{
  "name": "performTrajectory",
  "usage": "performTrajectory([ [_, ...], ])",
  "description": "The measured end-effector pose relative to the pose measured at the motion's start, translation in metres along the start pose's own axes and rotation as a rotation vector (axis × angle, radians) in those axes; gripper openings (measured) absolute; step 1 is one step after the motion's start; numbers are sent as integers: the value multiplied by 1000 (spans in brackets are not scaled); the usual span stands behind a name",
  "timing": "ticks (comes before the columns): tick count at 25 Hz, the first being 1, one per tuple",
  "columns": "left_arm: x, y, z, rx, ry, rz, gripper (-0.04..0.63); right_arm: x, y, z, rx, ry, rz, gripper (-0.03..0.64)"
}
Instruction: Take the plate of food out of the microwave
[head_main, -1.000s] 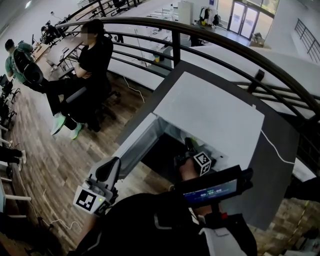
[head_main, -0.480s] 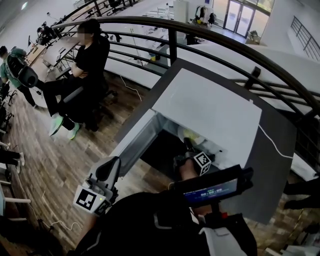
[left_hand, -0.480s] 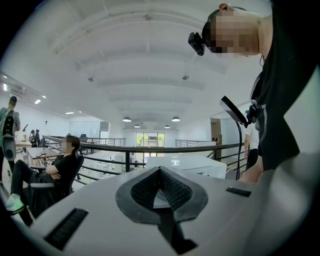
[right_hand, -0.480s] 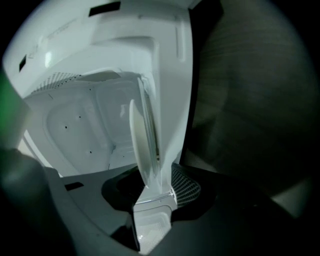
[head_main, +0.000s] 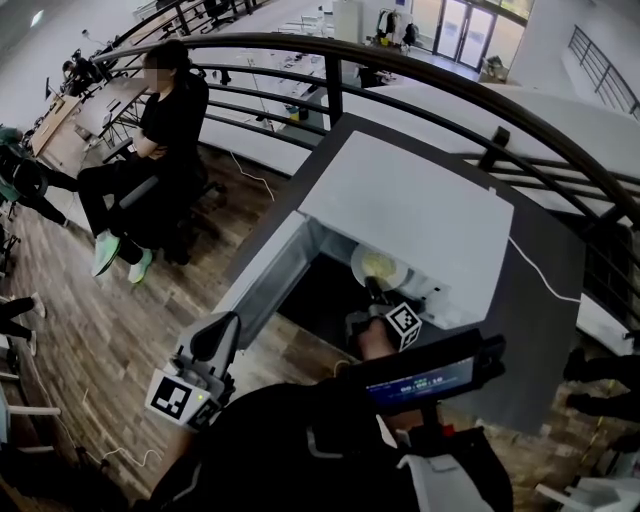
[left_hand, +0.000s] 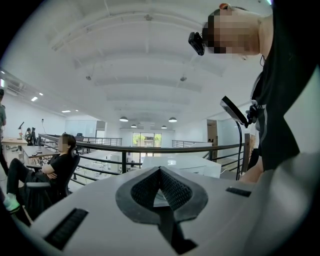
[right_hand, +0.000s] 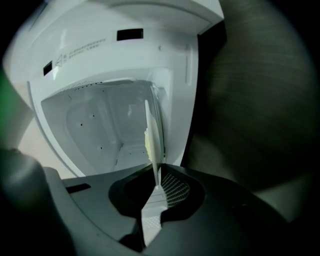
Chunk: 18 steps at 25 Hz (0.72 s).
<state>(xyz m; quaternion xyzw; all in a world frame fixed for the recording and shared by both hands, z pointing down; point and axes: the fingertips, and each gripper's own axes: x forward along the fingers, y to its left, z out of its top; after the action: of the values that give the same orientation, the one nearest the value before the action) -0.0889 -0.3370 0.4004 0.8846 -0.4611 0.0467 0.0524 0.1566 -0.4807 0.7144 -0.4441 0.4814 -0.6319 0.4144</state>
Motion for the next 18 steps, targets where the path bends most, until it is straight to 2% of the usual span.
performTrajectory([
  [6,-8,-2,1,6,-6,-28,5,-16,0,-12,-18,24,-6,24],
  [14,-19,-19,0,7,-9,-76,5,-44,16,-31,-15,76,37,19],
  [18,-21,-5,-2,-15,-22,-104,5,-44,19,-54,-16,100,30,20],
])
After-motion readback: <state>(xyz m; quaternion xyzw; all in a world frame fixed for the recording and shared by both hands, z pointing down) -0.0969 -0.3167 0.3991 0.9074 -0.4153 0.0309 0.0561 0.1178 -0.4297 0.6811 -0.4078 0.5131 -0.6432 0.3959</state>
